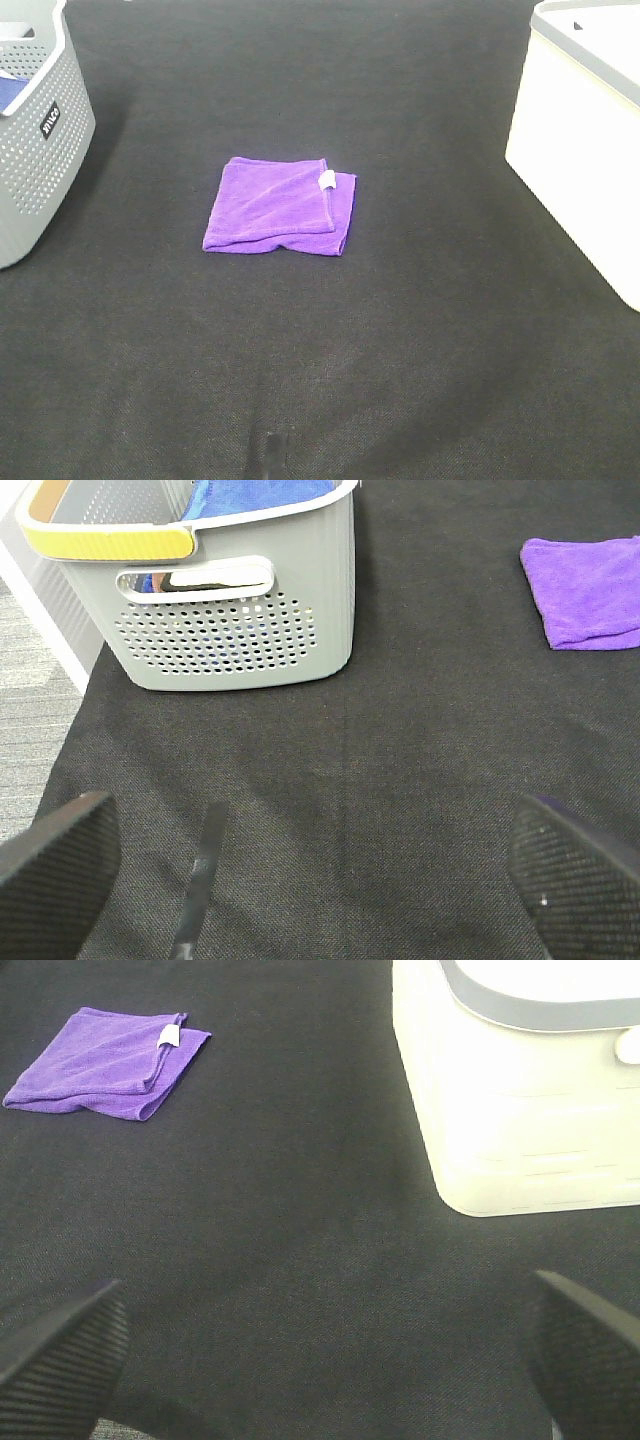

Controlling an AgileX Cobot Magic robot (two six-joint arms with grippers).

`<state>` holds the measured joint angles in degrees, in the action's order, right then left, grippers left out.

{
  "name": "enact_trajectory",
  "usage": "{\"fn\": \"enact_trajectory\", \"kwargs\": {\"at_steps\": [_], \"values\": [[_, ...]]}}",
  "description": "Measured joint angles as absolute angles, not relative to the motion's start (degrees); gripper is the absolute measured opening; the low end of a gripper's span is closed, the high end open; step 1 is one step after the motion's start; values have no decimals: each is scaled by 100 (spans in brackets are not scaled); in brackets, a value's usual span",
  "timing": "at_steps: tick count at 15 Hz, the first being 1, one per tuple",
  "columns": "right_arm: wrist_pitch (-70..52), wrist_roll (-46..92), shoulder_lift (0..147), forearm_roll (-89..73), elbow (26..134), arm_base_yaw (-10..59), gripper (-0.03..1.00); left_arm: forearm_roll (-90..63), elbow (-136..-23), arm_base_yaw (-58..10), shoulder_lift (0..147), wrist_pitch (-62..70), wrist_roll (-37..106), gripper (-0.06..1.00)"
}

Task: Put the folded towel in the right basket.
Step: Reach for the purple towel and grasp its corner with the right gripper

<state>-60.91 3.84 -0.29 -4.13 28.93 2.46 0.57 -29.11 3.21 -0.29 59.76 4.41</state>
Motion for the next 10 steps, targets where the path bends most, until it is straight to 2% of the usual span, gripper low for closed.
{"fn": "enact_trajectory", "kwargs": {"at_steps": [10], "values": [[-6091,384,-29,-413,2893,246,98,57,-2911,321,-29,5976,441,99]]}}
